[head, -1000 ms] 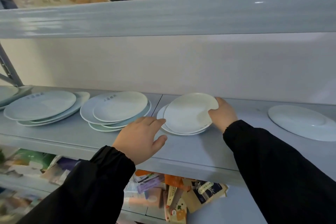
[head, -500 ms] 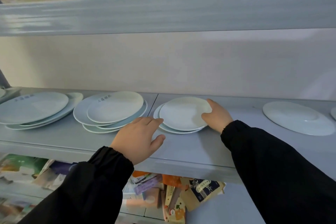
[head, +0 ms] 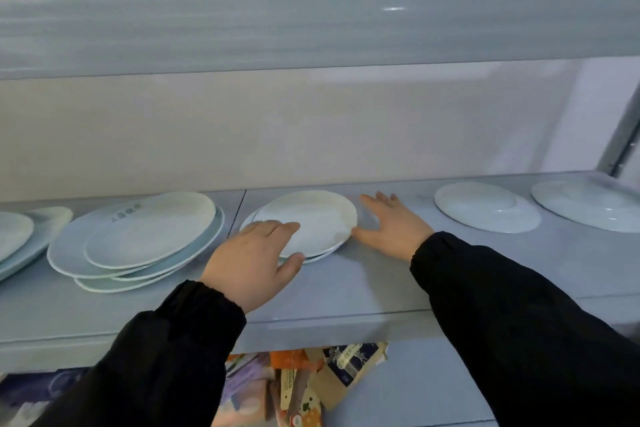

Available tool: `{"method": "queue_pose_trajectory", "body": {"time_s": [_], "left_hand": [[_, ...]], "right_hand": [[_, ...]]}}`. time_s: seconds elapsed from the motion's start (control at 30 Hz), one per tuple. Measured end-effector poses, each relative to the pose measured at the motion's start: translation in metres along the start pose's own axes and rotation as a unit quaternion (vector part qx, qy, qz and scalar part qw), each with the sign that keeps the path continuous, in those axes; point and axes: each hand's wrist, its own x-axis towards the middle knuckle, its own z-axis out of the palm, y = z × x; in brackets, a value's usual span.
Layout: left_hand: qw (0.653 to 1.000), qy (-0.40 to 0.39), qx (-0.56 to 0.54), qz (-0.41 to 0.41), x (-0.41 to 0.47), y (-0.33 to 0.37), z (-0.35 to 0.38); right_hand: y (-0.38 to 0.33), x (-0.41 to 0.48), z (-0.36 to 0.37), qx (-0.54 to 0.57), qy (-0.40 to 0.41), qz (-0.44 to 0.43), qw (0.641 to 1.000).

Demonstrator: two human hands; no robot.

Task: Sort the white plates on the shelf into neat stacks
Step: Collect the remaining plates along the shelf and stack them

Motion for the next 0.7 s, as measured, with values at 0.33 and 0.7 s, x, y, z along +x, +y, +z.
{"method": "queue_pose_trajectory", "body": {"time_s": [0.33,0.7], "left_hand": [[0.993,-0.001,-0.032,0.112,0.058,0.078,0.007],[0.984,-0.009,-0.056,0.171,0.108,0.211,0.020]], "right_hand": [[0.076,-0.064,-0.049,-0.011,0.059,0.067,0.996],[0.189,-0.121,-0.110,-0.016,0.089,0.108,0.990]]}}
